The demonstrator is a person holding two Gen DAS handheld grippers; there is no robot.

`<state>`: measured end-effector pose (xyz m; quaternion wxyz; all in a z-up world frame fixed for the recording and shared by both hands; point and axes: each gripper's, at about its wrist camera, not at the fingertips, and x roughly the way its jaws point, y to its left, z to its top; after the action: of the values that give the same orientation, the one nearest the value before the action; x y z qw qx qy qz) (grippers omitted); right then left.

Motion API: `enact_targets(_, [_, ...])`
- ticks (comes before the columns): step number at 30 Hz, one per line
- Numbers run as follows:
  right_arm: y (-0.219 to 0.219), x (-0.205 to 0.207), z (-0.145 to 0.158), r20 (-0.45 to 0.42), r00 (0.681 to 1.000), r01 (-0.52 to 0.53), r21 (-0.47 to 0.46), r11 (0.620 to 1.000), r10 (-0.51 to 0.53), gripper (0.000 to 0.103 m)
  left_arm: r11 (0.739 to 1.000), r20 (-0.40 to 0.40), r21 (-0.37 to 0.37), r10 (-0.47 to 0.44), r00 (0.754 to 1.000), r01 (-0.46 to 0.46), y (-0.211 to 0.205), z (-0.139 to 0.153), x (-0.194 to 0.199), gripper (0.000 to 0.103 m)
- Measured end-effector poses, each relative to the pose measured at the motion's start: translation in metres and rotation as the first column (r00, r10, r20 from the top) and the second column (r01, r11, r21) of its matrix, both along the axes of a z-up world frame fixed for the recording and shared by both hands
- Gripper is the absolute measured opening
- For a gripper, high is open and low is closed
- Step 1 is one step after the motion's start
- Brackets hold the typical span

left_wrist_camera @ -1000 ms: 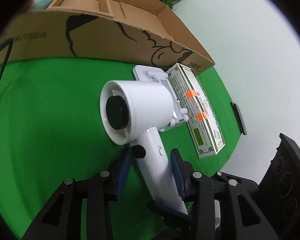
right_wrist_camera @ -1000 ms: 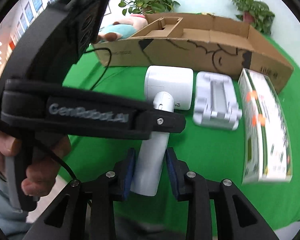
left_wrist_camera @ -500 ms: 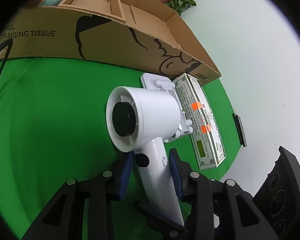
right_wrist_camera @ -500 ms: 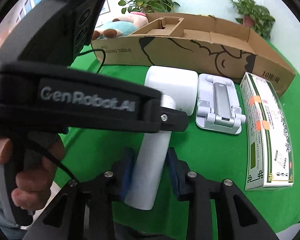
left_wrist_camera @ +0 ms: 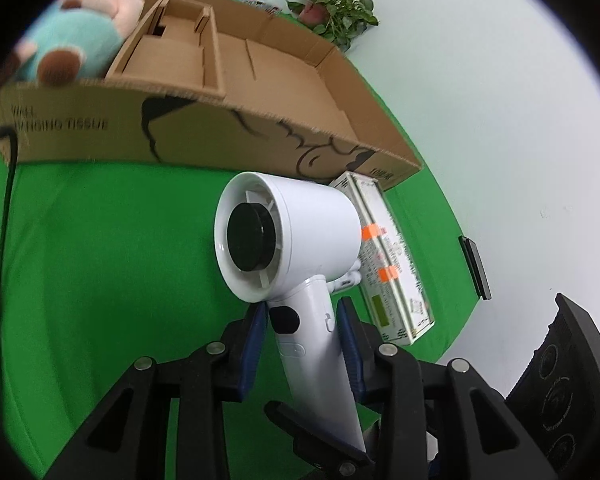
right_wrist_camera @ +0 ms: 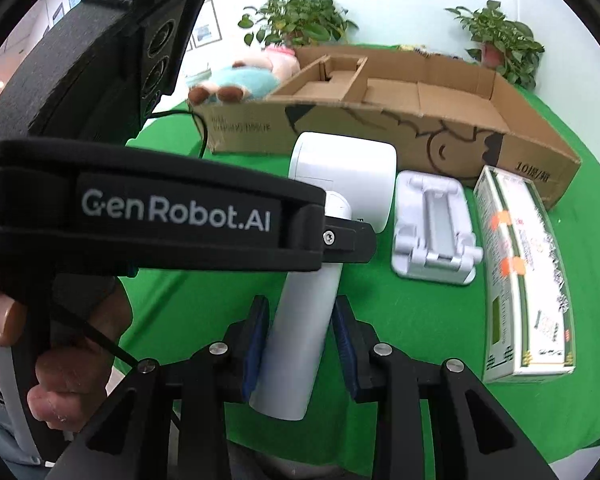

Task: Organize objects
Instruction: 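Lift the hair dryer with the right gripper toward the large box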

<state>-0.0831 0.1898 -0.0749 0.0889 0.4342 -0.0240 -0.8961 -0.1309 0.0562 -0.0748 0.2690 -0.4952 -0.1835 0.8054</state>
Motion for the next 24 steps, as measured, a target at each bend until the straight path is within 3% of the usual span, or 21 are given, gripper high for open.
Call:
enact_targets(7, [0.005, -0.001, 0.054, -0.143, 0.989, 0.033, 0.028, 0.999, -0.029, 0.030, 1.000, -0.157, -0.013, -0.009, 0.988, 0.007, 0.017, 0.067, 0.000, 0.033])
enact_targets(14, [0.009, -0.009, 0.122, -0.285, 0.957, 0.062, 0.036, 0.997, -0.049, 0.030, 1.000, -0.300, -0.020, -0.023, 0.954, 0.018, 0.033, 0.137, -0.016, 0.033])
enact_targets(21, [0.014, -0.023, 0.180, -0.385, 0.920, 0.090, 0.043, 0.995, -0.066, 0.030, 0.999, -0.390, -0.027, -0.042, 0.920, 0.034, 0.037, 0.198, -0.036, 0.033])
enact_targets(24, [0.019, -0.033, 0.196, -0.405, 0.912, 0.093, 0.040, 0.995, -0.069, 0.030, 0.999, -0.399, -0.032, -0.044, 0.916, 0.034, 0.039, 0.214, -0.050, 0.033])
